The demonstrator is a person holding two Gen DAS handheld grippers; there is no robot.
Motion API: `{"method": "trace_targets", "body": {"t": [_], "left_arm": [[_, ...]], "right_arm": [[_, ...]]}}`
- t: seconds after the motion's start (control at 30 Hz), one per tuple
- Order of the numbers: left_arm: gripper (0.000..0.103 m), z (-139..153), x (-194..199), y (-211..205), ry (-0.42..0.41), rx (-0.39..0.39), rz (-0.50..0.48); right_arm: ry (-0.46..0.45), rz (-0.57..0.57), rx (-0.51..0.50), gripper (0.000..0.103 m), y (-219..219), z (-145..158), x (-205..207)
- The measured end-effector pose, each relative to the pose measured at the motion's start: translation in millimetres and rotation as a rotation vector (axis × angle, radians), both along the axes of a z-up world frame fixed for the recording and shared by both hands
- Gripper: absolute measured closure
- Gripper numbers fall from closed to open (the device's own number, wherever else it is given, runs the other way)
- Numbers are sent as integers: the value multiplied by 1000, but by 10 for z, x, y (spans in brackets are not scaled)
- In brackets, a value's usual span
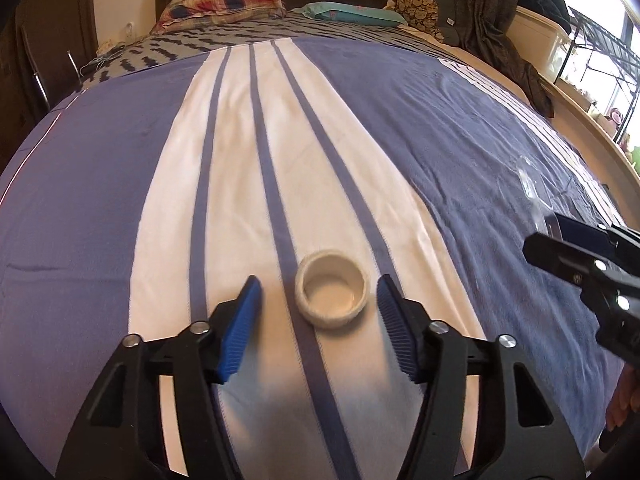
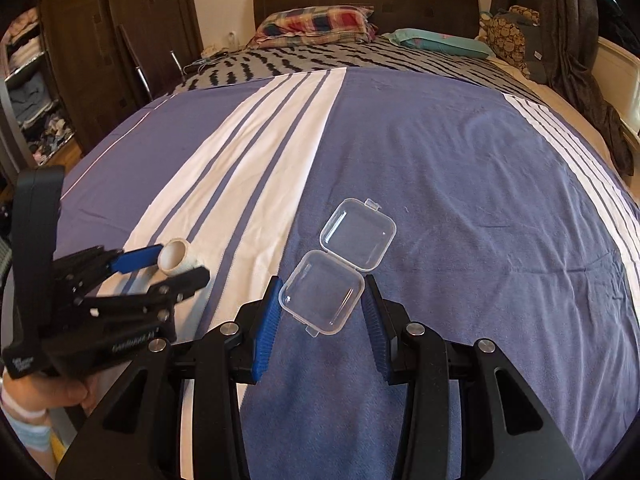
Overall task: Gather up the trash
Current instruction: 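Grasp the clear plastic case with the right tool while the left tool grasps the white tape roll, then carry the clear case and tape roll down to the floor bin with both tools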
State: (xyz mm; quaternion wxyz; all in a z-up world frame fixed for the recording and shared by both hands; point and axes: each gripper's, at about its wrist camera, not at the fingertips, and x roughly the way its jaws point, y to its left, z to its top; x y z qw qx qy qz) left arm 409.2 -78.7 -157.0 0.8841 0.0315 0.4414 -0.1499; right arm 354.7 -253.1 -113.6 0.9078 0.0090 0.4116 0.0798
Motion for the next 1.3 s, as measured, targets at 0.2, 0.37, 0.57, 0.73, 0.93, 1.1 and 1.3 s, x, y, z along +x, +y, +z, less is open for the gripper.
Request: {"method": "trace_targets", "body": {"t": [0.2,0.37,0.57,0.73,0.93,1.1,1.3], "left_arm": [[72,17,-10,-47,12,15,-2],[72,114,-300,-24,-2,17,-3],[72,366,-864,-11,-64,20,-11],[72,556,-1317,-14,-103,2,-30],[72,726,-1832,17,-137,-30,-44],[72,806,-2266,48,-161,-52,-55],[72,833,-2793,115,-193,-83,-56]], "right_arm": [[2,3,12,62,-61,-14,-117],[-12,15,7,62,-47,58,-306],[-48,12,6,62,-15,201,-694],[-82,5,-3,62,-10,352,-1058],[-136,-4,-7,62,-39,527,-1562],[-179,-14,21,62,-84,612,-2000],[-222,3,33,62,-11,632,-2510]]}}
